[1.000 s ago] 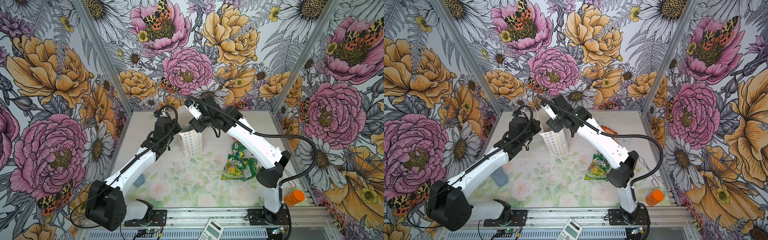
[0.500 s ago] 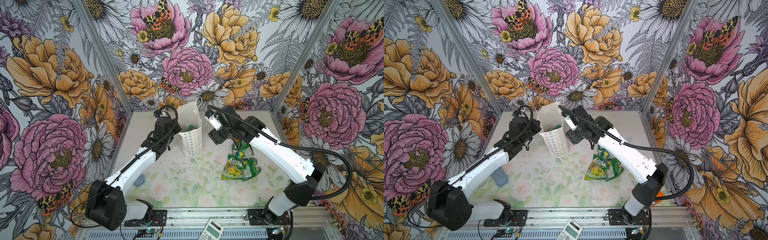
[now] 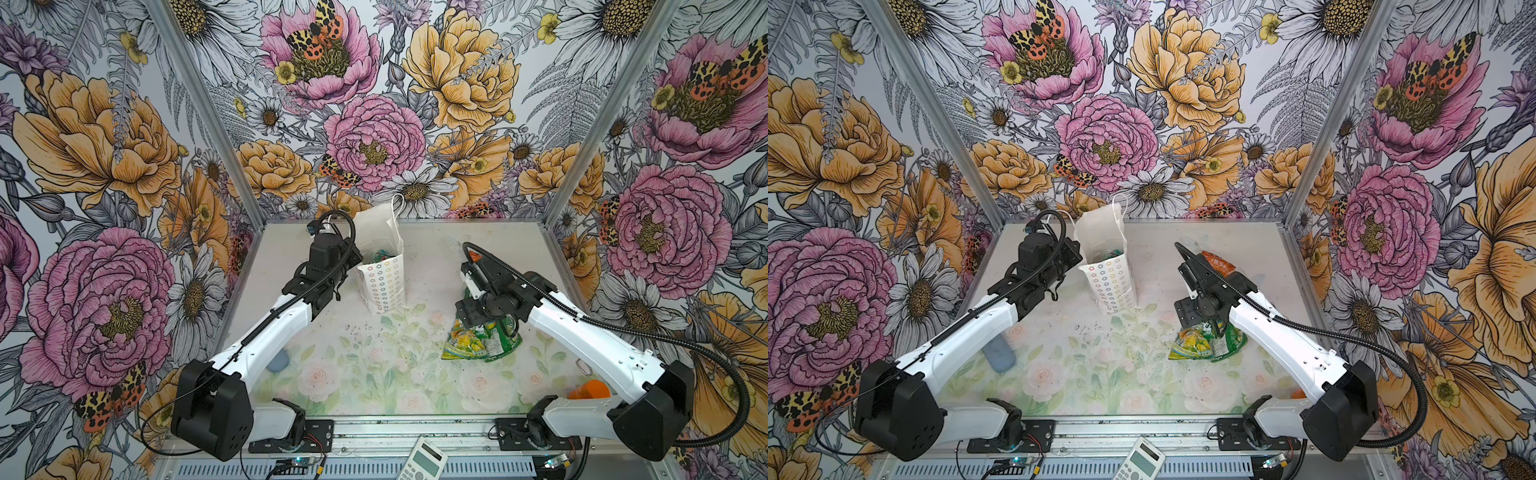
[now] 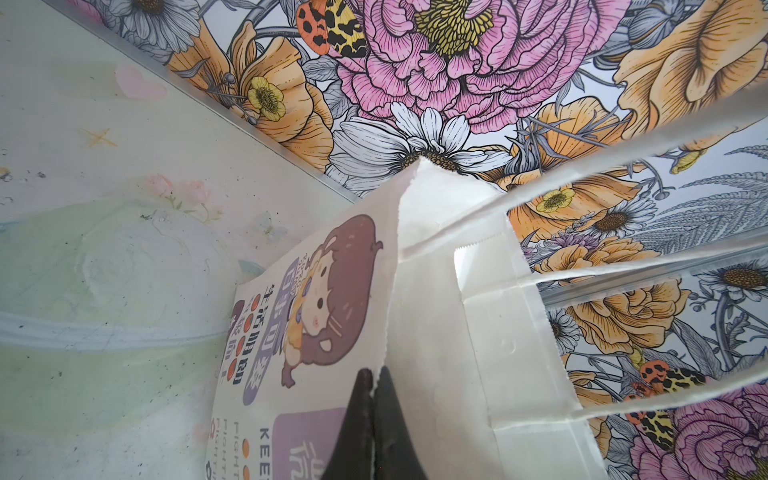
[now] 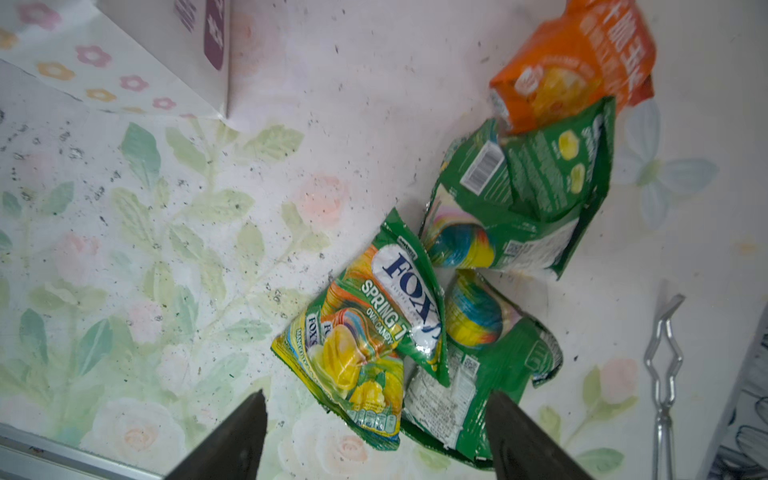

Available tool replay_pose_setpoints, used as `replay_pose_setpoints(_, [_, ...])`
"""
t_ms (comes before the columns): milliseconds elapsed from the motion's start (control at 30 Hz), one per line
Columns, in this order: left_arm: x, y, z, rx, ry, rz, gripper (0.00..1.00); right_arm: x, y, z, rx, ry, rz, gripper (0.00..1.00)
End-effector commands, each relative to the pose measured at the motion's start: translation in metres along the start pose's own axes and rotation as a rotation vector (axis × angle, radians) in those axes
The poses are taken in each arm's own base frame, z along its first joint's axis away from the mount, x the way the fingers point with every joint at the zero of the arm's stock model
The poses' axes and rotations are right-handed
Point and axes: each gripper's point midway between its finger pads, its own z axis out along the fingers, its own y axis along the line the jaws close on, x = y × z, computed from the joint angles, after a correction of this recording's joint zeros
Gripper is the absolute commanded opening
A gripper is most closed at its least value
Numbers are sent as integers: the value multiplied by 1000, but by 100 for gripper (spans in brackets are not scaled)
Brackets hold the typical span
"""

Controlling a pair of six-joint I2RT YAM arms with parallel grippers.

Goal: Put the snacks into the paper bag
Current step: 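Move the right gripper back over the green packets beside the bag, then lower the right gripper onto a green Fox's Spring Tea packet and grasp it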

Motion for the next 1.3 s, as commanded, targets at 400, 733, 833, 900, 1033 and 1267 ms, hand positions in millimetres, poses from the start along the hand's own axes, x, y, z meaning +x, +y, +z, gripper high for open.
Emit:
replay_pose_setpoints(400, [3,-5,8,21,27,1,0,62,16,69,-126,244,161,85])
replay_pose_setpoints(733, [-2,1,2,2,7,0,0,24,-9,109,-65,199,255,82])
replay_pose_setpoints(833, [-1,2,2,1,7,0,0,1,-19,114,-28,156,264,80])
replay_pose_setpoints(900, [-2,3,2,-2,3,-1,0,-16,-24,117,-11,132,262,79])
replay_pose_setpoints(1033, [-2,2,0,1,3,-1,0,-53,-24,116,-19,78,245,78])
replay_pose_setpoints(1267, [-6,3,-4,-2,-8,-1,0,-71,-23,74,-52,-7,205,78])
